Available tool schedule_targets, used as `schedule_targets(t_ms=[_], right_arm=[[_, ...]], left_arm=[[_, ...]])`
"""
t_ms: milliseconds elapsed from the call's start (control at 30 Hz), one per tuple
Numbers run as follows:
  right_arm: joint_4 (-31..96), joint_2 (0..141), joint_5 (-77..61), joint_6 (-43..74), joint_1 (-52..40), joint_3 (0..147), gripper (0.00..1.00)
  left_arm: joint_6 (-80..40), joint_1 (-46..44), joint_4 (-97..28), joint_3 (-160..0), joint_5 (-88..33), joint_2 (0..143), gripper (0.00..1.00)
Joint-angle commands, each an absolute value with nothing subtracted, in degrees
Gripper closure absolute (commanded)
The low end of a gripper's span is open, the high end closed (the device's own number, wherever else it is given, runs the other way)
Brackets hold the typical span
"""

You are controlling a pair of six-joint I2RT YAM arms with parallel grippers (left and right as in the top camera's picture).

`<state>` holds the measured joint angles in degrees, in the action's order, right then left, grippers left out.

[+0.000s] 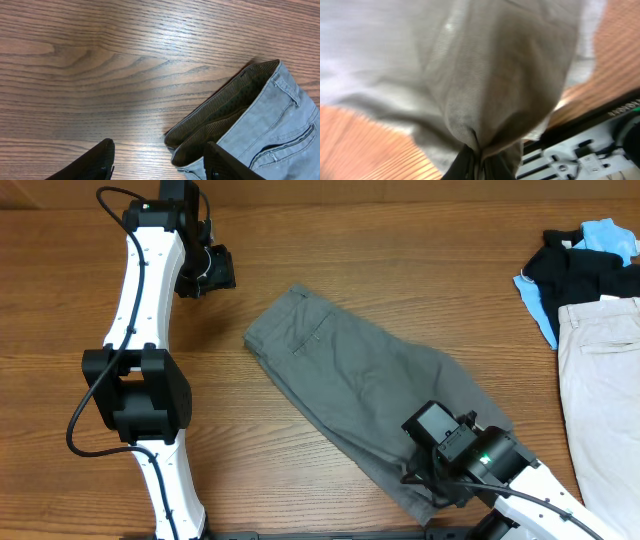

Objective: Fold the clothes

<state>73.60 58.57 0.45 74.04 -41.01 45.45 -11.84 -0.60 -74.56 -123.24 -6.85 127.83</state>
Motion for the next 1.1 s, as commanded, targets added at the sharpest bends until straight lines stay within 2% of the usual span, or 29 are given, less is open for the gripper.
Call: schedule_targets(t_ms=[0,300,333,367,433,467,533,700,833,867,900,933,967,1067], right_arm=[[75.2,58.3,-0.3,72.0,-41.4,46.9,0.94],[86.0,60.0,-0.3,72.0,-41.4,46.9,0.96],[86.4,60.0,-0.3,72.0,-41.4,46.9,0.93],[86.5,60.0,-0.6,71.9,-41.4,46.9,0.77],[85.8,60.0,-2.1,71.6,-41.5,46.9,0.12],[85.1,60.0,-2.8,71.0,-41.5,46.9,0.05],[83.1,60.0,-4.5,69.6,-41.5,46.9,0.00],[77.6,60.0,-7.6,66.7,-41.5,46.9,0.00],[72.2,60.0,-7.0,65.9,-41.4,47.0,0.00],[71.1,60.0,-6.4,65.9,-41.4,47.2,0.00],[70.5,60.0,-5.5,66.0,-41.4,47.4,0.00],[69.8,60.0,-4.5,66.0,-41.1,47.8,0.00],[69.2,60.0,-3.8,66.0,-40.5,48.4,0.03],[69.3,59.9,-1.2,65.2,-37.5,51.4,0.14]], left_arm=[[-11.8,-0.4,-74.6,-123.0,-7.5,126.3,0.40],[-11.8,-0.4,-74.7,-123.0,-7.5,126.3,0.39],[-11.8,-0.4,-74.7,-123.0,-7.5,126.3,0.39],[-11.8,-0.4,-74.6,-123.0,-7.5,126.3,0.39],[-11.8,-0.4,-74.6,-123.0,-7.5,126.3,0.39],[-11.8,-0.4,-74.6,-123.0,-7.5,126.3,0.38],[-11.8,-0.4,-74.6,-123.0,-7.5,126.3,0.38],[-11.7,-0.4,-74.6,-123.0,-7.9,126.3,0.38],[-6.0,-0.7,-74.6,-123.0,-17.9,126.3,0.46],[-4.9,-0.9,-74.6,-123.0,-19.8,126.3,0.50],[-3.7,-1.3,-74.6,-123.0,-21.1,126.3,0.59],[-2.3,-1.7,-74.6,-123.0,-21.7,126.3,0.80],[-0.6,-2.3,-74.8,-123.0,-22.2,126.3,0.94],[1.8,-4.6,-75.2,-123.0,-22.1,126.3,0.96]])
